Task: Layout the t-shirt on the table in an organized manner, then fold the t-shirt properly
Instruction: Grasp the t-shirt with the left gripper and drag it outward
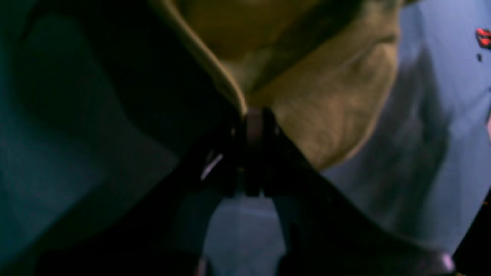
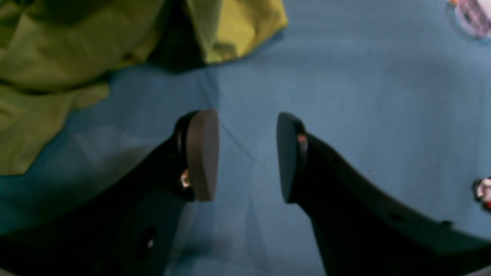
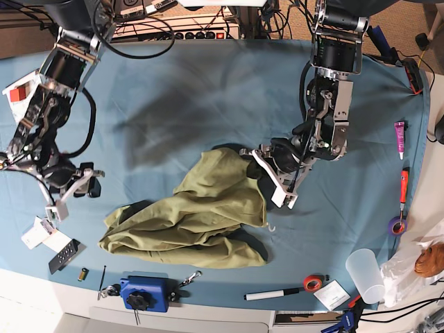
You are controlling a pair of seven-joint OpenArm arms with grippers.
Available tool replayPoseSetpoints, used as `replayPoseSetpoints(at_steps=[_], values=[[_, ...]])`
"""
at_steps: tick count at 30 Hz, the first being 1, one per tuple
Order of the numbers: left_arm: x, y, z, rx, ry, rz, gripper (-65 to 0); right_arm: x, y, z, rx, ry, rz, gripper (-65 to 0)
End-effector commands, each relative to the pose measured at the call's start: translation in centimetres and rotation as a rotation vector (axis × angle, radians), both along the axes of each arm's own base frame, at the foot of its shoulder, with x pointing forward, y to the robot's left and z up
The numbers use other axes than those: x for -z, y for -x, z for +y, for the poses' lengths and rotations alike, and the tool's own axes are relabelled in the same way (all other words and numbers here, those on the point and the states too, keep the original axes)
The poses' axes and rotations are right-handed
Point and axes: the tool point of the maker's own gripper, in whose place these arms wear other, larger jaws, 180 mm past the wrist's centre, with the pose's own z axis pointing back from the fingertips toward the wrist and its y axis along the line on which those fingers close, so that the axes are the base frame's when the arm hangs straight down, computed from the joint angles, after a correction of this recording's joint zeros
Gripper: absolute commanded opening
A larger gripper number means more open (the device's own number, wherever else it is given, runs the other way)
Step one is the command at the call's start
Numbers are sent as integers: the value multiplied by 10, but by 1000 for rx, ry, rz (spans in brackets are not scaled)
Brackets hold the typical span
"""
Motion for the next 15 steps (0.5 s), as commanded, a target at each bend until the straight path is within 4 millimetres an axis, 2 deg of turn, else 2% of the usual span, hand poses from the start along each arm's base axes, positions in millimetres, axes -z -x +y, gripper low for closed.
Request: replayPoseSetpoints(at_steps=[1, 5, 8, 10, 15], values=[[-25, -11, -5, 8, 30, -65, -650, -18, -6, -9, 14, 8, -70, -399], [-57, -6, -10, 65, 16, -113, -650, -4, 11, -21, 44, 1, -44, -399], [-91, 3, -15, 131, -5, -224, -650, 4, 22, -19, 17, -21, -38, -399], [-106, 15, -18, 160, -6, -284, -650, 7, 27, -15, 0, -46, -39, -399], [-117, 57, -21, 211, -6, -342, -650, 8, 32, -6, -33, -93, -54, -399]])
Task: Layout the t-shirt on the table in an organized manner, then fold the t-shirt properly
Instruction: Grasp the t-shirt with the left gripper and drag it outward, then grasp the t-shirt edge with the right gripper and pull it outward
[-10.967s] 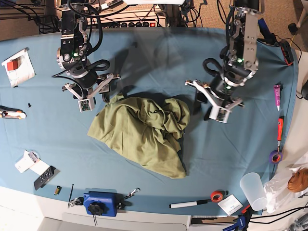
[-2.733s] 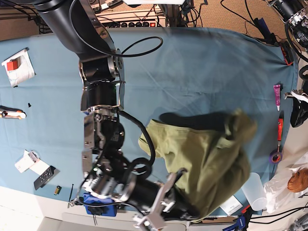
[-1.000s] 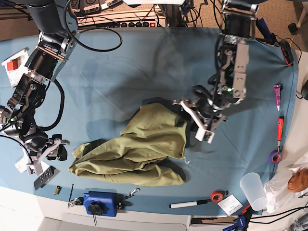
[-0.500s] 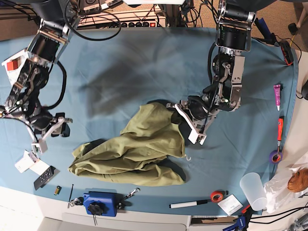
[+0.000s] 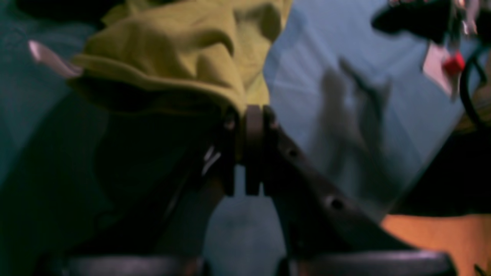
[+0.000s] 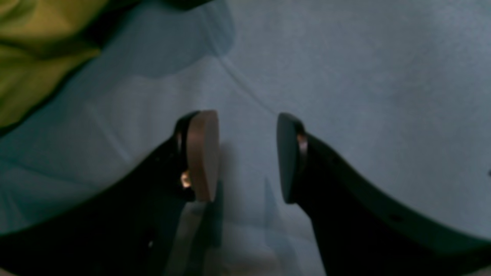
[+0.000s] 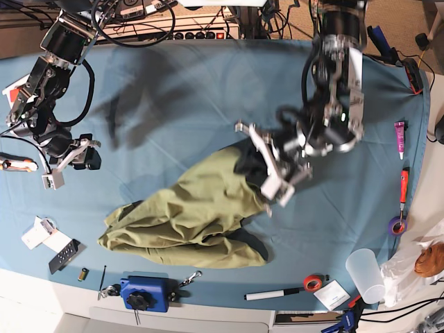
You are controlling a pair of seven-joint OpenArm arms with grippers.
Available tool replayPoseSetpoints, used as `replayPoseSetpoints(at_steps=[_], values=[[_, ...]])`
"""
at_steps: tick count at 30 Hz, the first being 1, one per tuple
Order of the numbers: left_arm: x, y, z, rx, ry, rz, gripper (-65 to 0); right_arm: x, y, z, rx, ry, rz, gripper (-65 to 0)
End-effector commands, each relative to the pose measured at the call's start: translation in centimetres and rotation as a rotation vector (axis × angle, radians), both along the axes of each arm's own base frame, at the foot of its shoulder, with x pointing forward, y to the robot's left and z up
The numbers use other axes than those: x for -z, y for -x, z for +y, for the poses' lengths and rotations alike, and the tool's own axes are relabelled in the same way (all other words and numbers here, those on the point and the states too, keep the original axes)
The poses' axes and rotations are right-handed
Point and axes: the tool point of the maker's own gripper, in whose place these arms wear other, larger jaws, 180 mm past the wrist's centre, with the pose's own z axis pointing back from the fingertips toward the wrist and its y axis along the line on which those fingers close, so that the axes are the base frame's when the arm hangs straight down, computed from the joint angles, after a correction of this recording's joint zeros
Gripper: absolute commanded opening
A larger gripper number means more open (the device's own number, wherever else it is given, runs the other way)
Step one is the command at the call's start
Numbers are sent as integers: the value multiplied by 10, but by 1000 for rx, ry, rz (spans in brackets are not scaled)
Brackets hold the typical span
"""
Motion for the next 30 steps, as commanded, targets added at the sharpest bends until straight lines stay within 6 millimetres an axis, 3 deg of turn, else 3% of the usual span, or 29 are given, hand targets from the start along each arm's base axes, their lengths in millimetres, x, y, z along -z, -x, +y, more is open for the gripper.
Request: replayPoseSetpoints(at_steps=[1, 7, 12, 17, 24, 27, 30], values=[[-19, 1, 0, 3, 24, -62, -650, -21, -11, -3, -8, 4, -72, -399], [-20, 42, 31, 8, -85, -97, -650, -33, -15, 12, -59, -71, -135, -399], [-6, 62, 63, -30, -167, -54, -650, -40, -17, 20, -73, -125, -168, -399], [-2, 57, 103, -144, -211, -38, -650, -39, -18, 22, -72, -130, -170, -399], [-21, 40, 185, -397, -282, -95, -650, -44, -21, 22, -66, -137, -198, -399], [-25, 39, 202, -447, -299, -103, -650, -49, -25, 24, -62, -149, -234, -399], [-25, 40, 205, -454, -302, -102, -650, -47, -28, 29, -49, -157, -255, -399]])
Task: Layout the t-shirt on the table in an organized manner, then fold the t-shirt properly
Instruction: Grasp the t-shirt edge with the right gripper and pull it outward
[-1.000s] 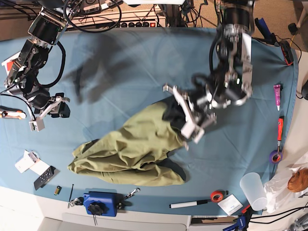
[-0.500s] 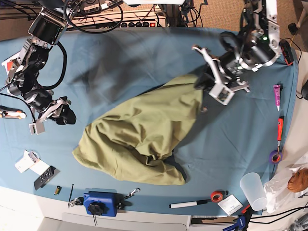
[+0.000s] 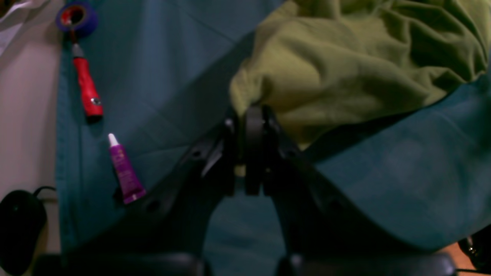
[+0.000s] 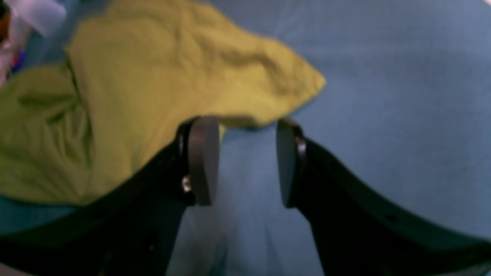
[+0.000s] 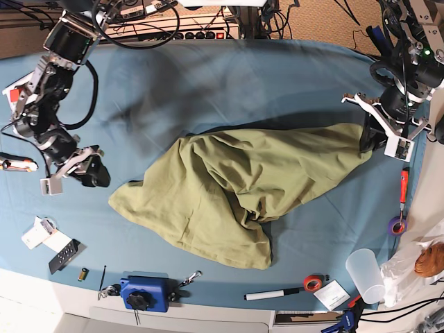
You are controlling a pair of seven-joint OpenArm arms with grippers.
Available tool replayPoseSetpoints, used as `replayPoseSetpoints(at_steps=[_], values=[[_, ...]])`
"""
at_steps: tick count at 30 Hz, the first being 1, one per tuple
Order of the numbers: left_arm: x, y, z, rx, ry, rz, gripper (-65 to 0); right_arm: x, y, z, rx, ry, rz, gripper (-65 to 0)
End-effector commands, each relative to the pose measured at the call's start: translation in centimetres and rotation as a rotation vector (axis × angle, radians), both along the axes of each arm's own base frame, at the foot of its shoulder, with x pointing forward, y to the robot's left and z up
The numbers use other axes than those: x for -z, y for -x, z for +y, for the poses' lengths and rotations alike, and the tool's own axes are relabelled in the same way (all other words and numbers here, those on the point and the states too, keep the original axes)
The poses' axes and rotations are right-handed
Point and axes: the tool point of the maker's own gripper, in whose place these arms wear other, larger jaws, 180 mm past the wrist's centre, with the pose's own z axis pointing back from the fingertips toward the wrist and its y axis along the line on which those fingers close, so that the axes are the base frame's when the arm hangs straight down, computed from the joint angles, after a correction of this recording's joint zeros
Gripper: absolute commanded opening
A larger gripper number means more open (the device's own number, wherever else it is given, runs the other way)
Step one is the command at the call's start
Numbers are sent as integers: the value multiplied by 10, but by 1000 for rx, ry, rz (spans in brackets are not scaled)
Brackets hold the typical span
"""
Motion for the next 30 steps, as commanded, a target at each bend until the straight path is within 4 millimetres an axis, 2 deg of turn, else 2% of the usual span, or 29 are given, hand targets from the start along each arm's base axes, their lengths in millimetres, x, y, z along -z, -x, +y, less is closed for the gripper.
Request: replayPoseSetpoints(at_steps=[1, 6, 12, 18, 21, 25, 30], values=[[-11, -3, -1, 8, -1, -43, -650, -16, -9, -2, 7, 9, -60, -399], [-7, -2, 9, -20, -59, -29, -650, -10, -15, 0, 45, 33, -72, -399], [-3, -1, 21, -52, -129, -13, -650, -5, -34, -6, 108, 4, -49, -400], [-3, -1, 21, -52, -128, -13, -650, 19, -58, -2, 120, -117, 32, -400], [-3, -1, 21, -52, -128, -13, -650, 32, -61, 1, 121, -159, 72, -399], [-6, -3, 20, -50, -121, -40, -650, 44, -56, 3, 111, -150, 129, -399], [-8, -4, 19, -50, -119, -47, -650, 48, -54, -2, 137, -143, 137, -399]])
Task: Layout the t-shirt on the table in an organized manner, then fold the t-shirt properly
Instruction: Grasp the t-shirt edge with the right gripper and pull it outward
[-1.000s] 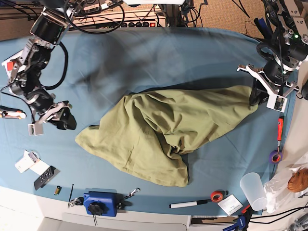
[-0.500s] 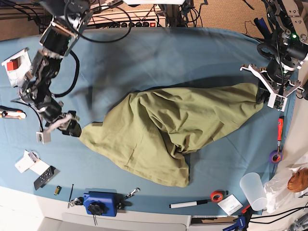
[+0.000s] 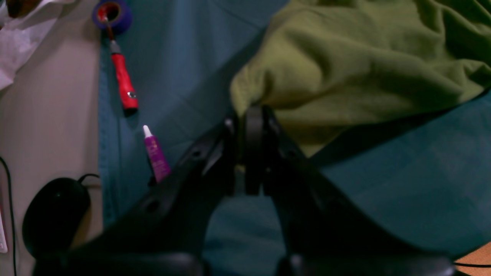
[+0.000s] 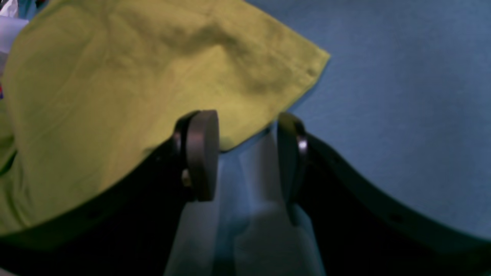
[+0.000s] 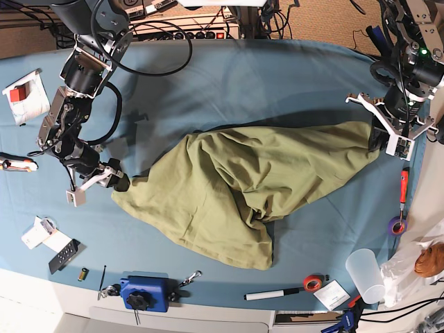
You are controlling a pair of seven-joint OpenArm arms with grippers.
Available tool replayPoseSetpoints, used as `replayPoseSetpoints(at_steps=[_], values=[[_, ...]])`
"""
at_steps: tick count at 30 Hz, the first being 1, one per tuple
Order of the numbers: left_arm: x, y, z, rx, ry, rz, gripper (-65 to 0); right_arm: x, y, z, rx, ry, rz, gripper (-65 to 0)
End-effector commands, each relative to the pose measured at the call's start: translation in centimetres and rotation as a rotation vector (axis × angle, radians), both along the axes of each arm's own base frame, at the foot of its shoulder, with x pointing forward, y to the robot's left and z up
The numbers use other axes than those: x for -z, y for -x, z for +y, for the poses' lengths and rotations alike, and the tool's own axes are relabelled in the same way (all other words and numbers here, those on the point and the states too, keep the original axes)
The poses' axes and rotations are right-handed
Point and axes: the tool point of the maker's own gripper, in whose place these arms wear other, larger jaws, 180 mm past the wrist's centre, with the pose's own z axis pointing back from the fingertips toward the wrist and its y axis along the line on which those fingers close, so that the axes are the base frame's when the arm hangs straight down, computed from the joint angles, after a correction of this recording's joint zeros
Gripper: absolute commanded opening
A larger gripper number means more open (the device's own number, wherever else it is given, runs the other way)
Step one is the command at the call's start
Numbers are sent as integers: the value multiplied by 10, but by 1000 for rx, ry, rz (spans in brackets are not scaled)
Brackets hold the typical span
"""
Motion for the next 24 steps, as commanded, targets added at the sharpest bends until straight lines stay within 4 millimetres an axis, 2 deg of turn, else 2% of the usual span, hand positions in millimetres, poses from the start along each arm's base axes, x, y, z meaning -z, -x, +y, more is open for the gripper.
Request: replayPoseSetpoints(at_steps=[1, 5, 10, 13, 18, 20, 23, 24], values=[[-12, -4, 1, 5, -7, -50, -650, -20, -14, -11, 34, 17, -66, -399], [-12, -4, 0, 5, -6, -50, -650, -11, -16, -20, 97, 77, -45, -399], [-12, -4, 0, 5, -5, -49, -650, -11, -23, -1, 78, 55, -66, -400], [-12, -4, 0, 6, -3, -49, -650, -8, -27, 11, 40, 98, -65, -400], [-12, -4, 0, 6, -3, -49, -650, 1, -34, 13, 56, 231, -38, -406], [-12, -4, 0, 6, -3, -49, -650, 1, -36, 18, 32, 260, -40, -472], [-12, -4, 0, 6, -3, -49, -650, -1, -39, 25, 7, 268, -38, -650], [-12, -4, 0, 6, -3, -49, -650, -3, -41, 25, 7, 269, -43, -650]])
